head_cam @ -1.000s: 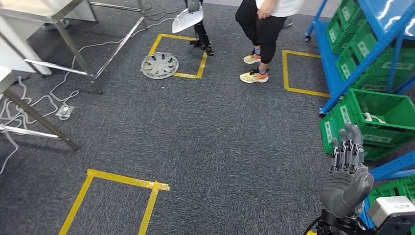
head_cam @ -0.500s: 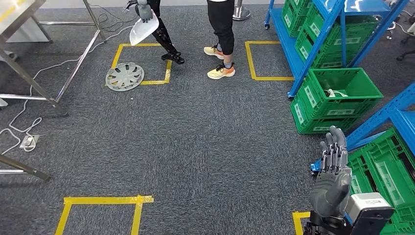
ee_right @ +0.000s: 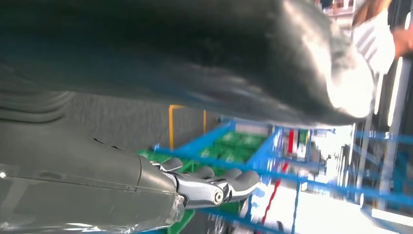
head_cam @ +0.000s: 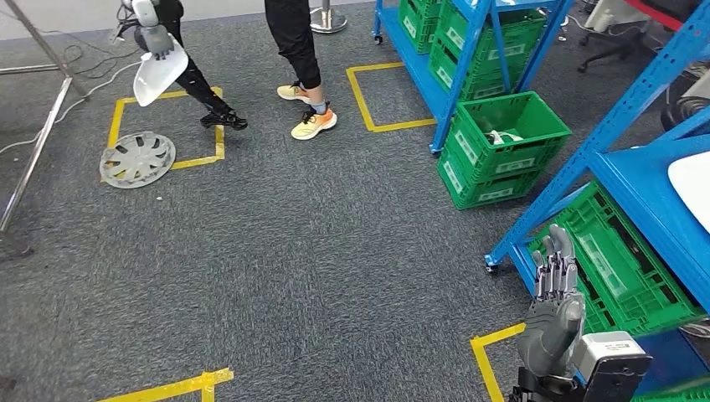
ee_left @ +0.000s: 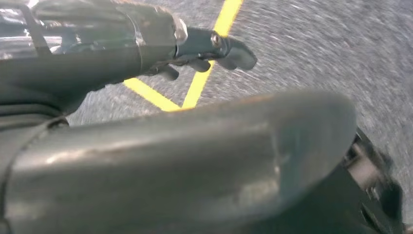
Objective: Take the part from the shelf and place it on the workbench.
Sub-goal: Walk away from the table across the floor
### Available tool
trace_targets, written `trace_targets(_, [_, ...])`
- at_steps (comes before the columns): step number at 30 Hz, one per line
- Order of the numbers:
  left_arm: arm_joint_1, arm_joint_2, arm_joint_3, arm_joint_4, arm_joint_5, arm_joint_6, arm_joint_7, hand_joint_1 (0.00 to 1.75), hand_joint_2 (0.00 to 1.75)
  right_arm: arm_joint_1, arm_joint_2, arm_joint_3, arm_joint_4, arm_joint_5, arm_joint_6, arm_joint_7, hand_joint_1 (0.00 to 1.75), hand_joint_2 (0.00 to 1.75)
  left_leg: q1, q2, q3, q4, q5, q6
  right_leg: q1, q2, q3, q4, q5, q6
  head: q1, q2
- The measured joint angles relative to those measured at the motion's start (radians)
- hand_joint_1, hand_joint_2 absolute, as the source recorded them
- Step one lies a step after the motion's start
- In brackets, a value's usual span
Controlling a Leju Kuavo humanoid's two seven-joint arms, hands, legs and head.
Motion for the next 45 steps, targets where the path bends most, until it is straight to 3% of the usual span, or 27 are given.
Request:
trace_targets(2, [0.002, 0.001, -0.003, 0.0, 0.0, -0.002, 0.0, 0.0, 0.0, 0.002, 0.001, 0.002, 0.004, 0.0, 0.0, 0.0, 0.0, 0.0, -0.004, 0.042, 0.01, -0.001, -0.012, 0.003, -0.003, -0.037, -0.067, 0.121, -0.043, 0.009, 0.003, 0.0])
trace_targets(3, [0.002, 0.001, -0.004, 0.001, 0.0, -0.002, 0.0, 0.0, 0.0, 0.005, 0.001, 0.004, 0.006, -0.002, 0.0, 0.0, 0.0, 0.0, -0.005, 0.061, 0.016, -0.001, -0.018, 0.003, -0.005, -0.043, -0.086, 0.149, -0.042, 0.011, 0.004, 0.0])
trace_targets(4, [0.001, 0.002, -0.004, 0.001, 0.0, -0.002, 0.0, 0.0, 0.0, 0.007, 0.001, 0.005, 0.008, -0.003, 0.0, 0.0, 0.0, 0.0, -0.006, 0.077, 0.023, -0.001, -0.024, 0.001, -0.006, -0.047, -0.085, 0.139, -0.021, 0.011, 0.004, 0.0])
trace_targets(7, [-0.005, 0.0, -0.004, 0.001, 0.005, 0.002, -0.004, 0.0, 0.0, 0.009, 0.001, 0.007, 0.011, -0.006, 0.0, 0.001, 0.0, 0.0, -0.007, 0.113, 0.045, -0.002, -0.041, -0.007, 0.002, -0.086, -0.003, -0.037, 0.081, 0.0, 0.004, 0.0])
trace_targets(9, [-0.008, -0.002, -0.004, 0.0, 0.007, 0.005, -0.009, 0.0, 0.0, 0.008, 0.001, 0.008, 0.012, -0.005, 0.0, 0.003, 0.0, 0.0, -0.01, 0.128, 0.051, -0.004, -0.048, -0.016, 0.014, -0.118, 0.029, -0.105, 0.093, -0.014, 0.004, 0.0])
trace_targets(11, [-0.01, -0.002, -0.004, 0.0, 0.008, 0.003, -0.012, 0.0, 0.0, 0.009, 0.001, 0.01, 0.013, -0.002, 0.0, 0.009, 0.0, 0.0, -0.011, 0.141, 0.058, -0.008, -0.051, -0.027, 0.018, -0.113, 0.032, -0.114, 0.086, -0.026, 0.003, 0.0])
trace_targets(13, [-0.012, -0.002, -0.005, 0.0, 0.007, -0.002, -0.011, 0.0, 0.0, 0.01, 0.001, 0.012, 0.013, 0.001, 0.0, 0.017, 0.0, 0.0, -0.007, 0.092, 0.059, 0.006, -0.068, -0.036, 0.014, -0.096, 0.041, -0.125, 0.088, -0.037, 0.0, 0.0])
trace_targets(15, [-0.013, -0.001, -0.007, 0.0, 0.006, -0.006, -0.007, 0.0, 0.0, 0.009, 0.001, 0.014, 0.015, 0.002, 0.0, 0.021, 0.0, 0.0, -0.004, 0.02, 0.014, 0.092, -0.113, -0.039, 0.008, -0.08, 0.051, -0.134, 0.088, -0.047, -0.004, 0.0])
trace_targets(17, [-0.009, 0.001, -0.011, 0.0, 0.006, -0.009, -0.004, 0.0, 0.0, 0.01, 0.002, 0.017, 0.019, -0.001, 0.0, 0.021, 0.0, 0.0, -0.005, 0.008, -0.069, 0.223, -0.156, -0.04, 0.008, -0.056, 0.054, -0.134, 0.084, -0.053, -0.008, 0.0])
trace_targets(18, [-0.007, 0.001, -0.012, 0.0, 0.006, -0.01, -0.003, 0.0, 0.0, 0.012, 0.002, 0.018, 0.021, -0.004, 0.0, 0.021, 0.0, 0.0, -0.005, 0.012, -0.102, 0.263, -0.156, -0.041, 0.009, -0.042, 0.057, -0.133, 0.081, -0.054, -0.009, 0.0])
trace_targets(19, [-0.004, 0.002, -0.014, 0.0, 0.006, -0.01, -0.002, 0.0, 0.0, 0.014, 0.002, 0.02, 0.023, -0.007, 0.0, 0.021, 0.0, 0.0, -0.005, 0.014, -0.118, 0.268, -0.134, -0.04, 0.009, -0.025, 0.06, -0.131, 0.078, -0.054, -0.01, 0.0])
trace_targets(21, [-0.003, 0.004, -0.015, 0.0, 0.006, -0.009, -0.002, 0.0, 0.0, 0.017, 0.002, 0.022, 0.025, -0.011, 0.0, 0.02, 0.0, 0.0, -0.005, -0.002, -0.097, 0.179, -0.044, -0.037, 0.007, 0.005, 0.072, -0.128, 0.068, -0.049, -0.011, 0.0])
trace_targets(22, [-0.003, 0.006, -0.015, 0.0, 0.006, -0.009, -0.003, 0.0, 0.0, 0.018, 0.002, 0.022, 0.025, -0.012, 0.0, 0.02, 0.0, 0.0, -0.002, -0.035, -0.075, 0.122, -0.008, -0.033, 0.007, 0.018, 0.076, -0.125, 0.062, -0.044, -0.01, 0.0])
trace_targets(23, [-0.003, 0.007, -0.017, 0.0, 0.005, -0.009, -0.003, 0.0, 0.0, 0.018, 0.002, 0.023, 0.026, -0.013, 0.0, 0.02, 0.0, 0.0, 0.001, -0.063, -0.053, 0.071, 0.011, -0.031, 0.005, 0.032, 0.077, -0.121, 0.056, -0.039, -0.01, 0.0])
trace_targets(25, [-0.003, 0.008, -0.019, 0.0, 0.004, -0.009, -0.005, 0.0, 0.0, 0.019, 0.001, 0.024, 0.027, -0.015, 0.0, 0.021, 0.0, 0.0, 0.002, -0.094, -0.03, 0.028, 0.006, -0.025, -0.002, 0.058, 0.072, -0.119, 0.052, -0.025, -0.011, 0.0])
trace_targets(27, [-0.002, 0.009, -0.021, 0.0, 0.002, -0.007, -0.007, 0.0, 0.0, 0.021, 0.001, 0.025, 0.027, -0.018, 0.0, 0.025, 0.0, 0.0, 0.0, -0.066, -0.02, 0.015, 0.001, -0.018, -0.007, 0.077, 0.067, -0.122, 0.052, -0.012, -0.014, 0.0])
trace_targets(29, [-0.002, 0.008, -0.021, 0.0, 0.001, -0.004, -0.009, 0.0, 0.0, 0.021, 0.0, 0.026, 0.027, -0.022, -0.001, 0.028, 0.0, 0.0, 0.002, -0.031, -0.007, 0.004, -0.002, -0.008, -0.005, 0.04, 0.05, -0.086, 0.03, 0.0, -0.009, 0.0])
trace_targets(31, [-0.001, 0.007, -0.021, 0.0, 0.0, -0.003, -0.011, 0.0, 0.0, 0.018, -0.001, 0.027, 0.028, -0.026, -0.001, 0.03, 0.0, 0.0, 0.0, 0.009, 0.006, -0.001, -0.01, 0.0, -0.004, -0.02, -0.008, 0.024, -0.02, 0.01, -0.003, 0.0])
trace_targets(33, [0.0, 0.006, -0.021, 0.0, 0.0, -0.003, -0.01, 0.0, 0.0, 0.019, -0.001, 0.027, 0.029, -0.027, -0.001, 0.033, 0.0, 0.0, -0.003, 0.047, 0.017, -0.001, -0.022, 0.002, -0.006, -0.041, -0.072, 0.137, -0.052, 0.016, -0.001, 0.0])
trace_targets(34, [0.0, 0.006, -0.021, 0.0, 0.0, -0.003, -0.009, 0.0, 0.0, 0.02, -0.001, 0.027, 0.03, -0.027, -0.001, 0.035, 0.0, 0.0, -0.004, 0.064, 0.024, -0.001, -0.028, 0.002, -0.006, -0.045, -0.084, 0.151, -0.042, 0.016, -0.001, 0.0])
trace_targets(35, [-0.001, 0.006, -0.021, 0.0, 0.0, -0.003, -0.009, 0.0, 0.0, 0.021, -0.001, 0.027, 0.032, -0.027, -0.001, 0.037, 0.0, 0.0, -0.005, 0.079, 0.032, -0.001, -0.034, 0.001, -0.005, -0.049, -0.075, 0.125, -0.011, 0.014, -0.001, 0.0])
trace_targets(37, [-0.005, 0.004, -0.021, 0.0, -0.001, -0.004, -0.008, 0.0, 0.0, 0.02, -0.002, 0.027, 0.033, -0.027, -0.001, 0.04, 0.0, 0.0, -0.007, 0.103, 0.05, -0.002, -0.046, -0.003, 0.0, -0.073, -0.019, 0.001, 0.066, 0.003, -0.001, 0.0])
trace_targets(38, [-0.007, 0.002, -0.021, 0.0, -0.002, -0.004, -0.008, 0.0, 0.0, 0.02, -0.002, 0.027, 0.033, -0.027, -0.001, 0.04, 0.0, 0.0, -0.008, 0.112, 0.056, -0.003, -0.051, -0.007, 0.006, -0.089, 0.009, -0.057, 0.088, -0.005, 0.0, 0.0])
trace_targets(40, [-0.011, 0.0, -0.021, 0.0, -0.002, -0.004, -0.008, 0.0, 0.0, 0.019, -0.003, 0.027, 0.033, -0.026, -0.001, 0.041, 0.0, 0.0, -0.011, 0.127, 0.06, -0.006, -0.057, -0.015, 0.016, -0.108, 0.032, -0.105, 0.088, -0.017, 0.001, 0.0])
trace_targets(42, [-0.014, -0.003, -0.021, -0.001, -0.003, -0.004, -0.008, 0.0, 0.0, 0.02, -0.004, 0.027, 0.032, -0.026, -0.001, 0.041, 0.0, 0.0, -0.012, 0.135, 0.067, -0.011, -0.061, -0.025, 0.016, -0.095, 0.036, -0.117, 0.087, -0.026, 0.001, 0.0])
trace_targets(44, [-0.015, -0.004, -0.021, -0.001, -0.003, -0.004, -0.008, 0.0, 0.0, 0.02, -0.005, 0.027, 0.031, -0.026, -0.001, 0.041, 0.0, 0.0, -0.009, 0.082, 0.063, 0.011, -0.081, -0.034, 0.009, -0.079, 0.045, -0.132, 0.091, -0.035, -0.002, 0.0])
trace_targets(45, [-0.015, -0.004, -0.021, -0.001, -0.003, -0.004, -0.008, 0.0, 0.0, 0.018, -0.005, 0.027, 0.031, -0.026, -0.001, 0.041, 0.0, 0.0, -0.008, 0.046, 0.043, 0.051, -0.104, -0.037, 0.005, -0.071, 0.051, -0.138, 0.092, -0.04, -0.005, 0.0])
